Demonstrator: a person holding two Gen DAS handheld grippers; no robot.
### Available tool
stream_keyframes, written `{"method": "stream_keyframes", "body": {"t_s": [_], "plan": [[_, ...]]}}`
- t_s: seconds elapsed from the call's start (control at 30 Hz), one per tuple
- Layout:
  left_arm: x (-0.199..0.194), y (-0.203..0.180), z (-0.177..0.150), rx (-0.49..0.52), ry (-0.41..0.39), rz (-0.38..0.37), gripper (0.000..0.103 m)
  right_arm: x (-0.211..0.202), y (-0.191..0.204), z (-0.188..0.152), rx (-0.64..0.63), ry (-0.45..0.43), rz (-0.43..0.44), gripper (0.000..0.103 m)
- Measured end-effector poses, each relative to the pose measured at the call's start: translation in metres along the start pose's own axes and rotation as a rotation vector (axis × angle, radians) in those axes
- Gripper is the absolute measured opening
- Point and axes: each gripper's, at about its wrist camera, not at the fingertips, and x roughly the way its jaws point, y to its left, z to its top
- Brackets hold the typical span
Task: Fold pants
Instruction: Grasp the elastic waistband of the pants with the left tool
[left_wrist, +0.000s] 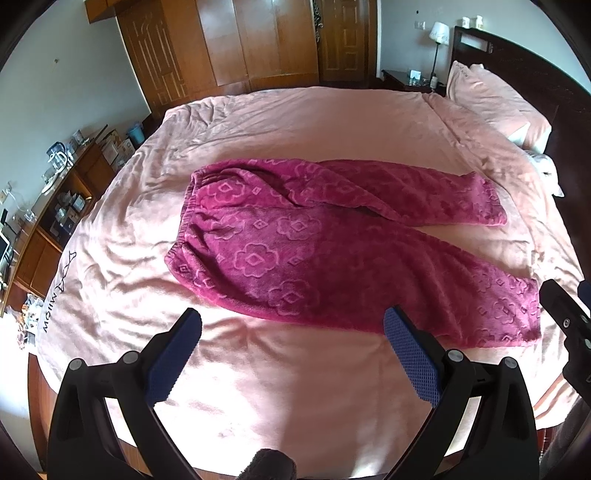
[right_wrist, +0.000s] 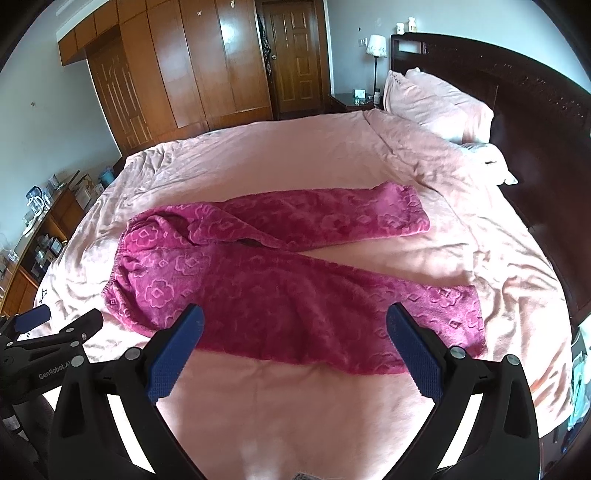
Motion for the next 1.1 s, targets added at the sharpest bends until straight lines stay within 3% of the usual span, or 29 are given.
{"method": "stream_keyframes", "body": {"t_s": [0.5,0.6,0.73,0.9,1.1], "plan": [[0.065,0.048,-0.018,-0.068,0.151,0.029,0.098,0.047,0.009,-0.016,0.047,0.14,-0.011,0.1],[0.083,0.067,-0.022,-0.102,0.182,0.015,0.098,0.06,0.011,-0.022,0.068,0.181,-0.006,0.1],[0.109,0.102,-0.026,-0.202,0.194,-0.056,0.098,0.083,0.011,-0.033,0.105,0.248,-0.028,0.1],[0.144,0.132,-0.029,-0.228,0.243,0.005,0.098,0.11,0.015,-0.047,0.123,0.309,-0.059,0.1],[0.188,0.172,-0.026,-0.315,0.306,-0.024,0.098,0.141,0.015,-0.06,0.129,0.361,-0.11,0.1]]}}
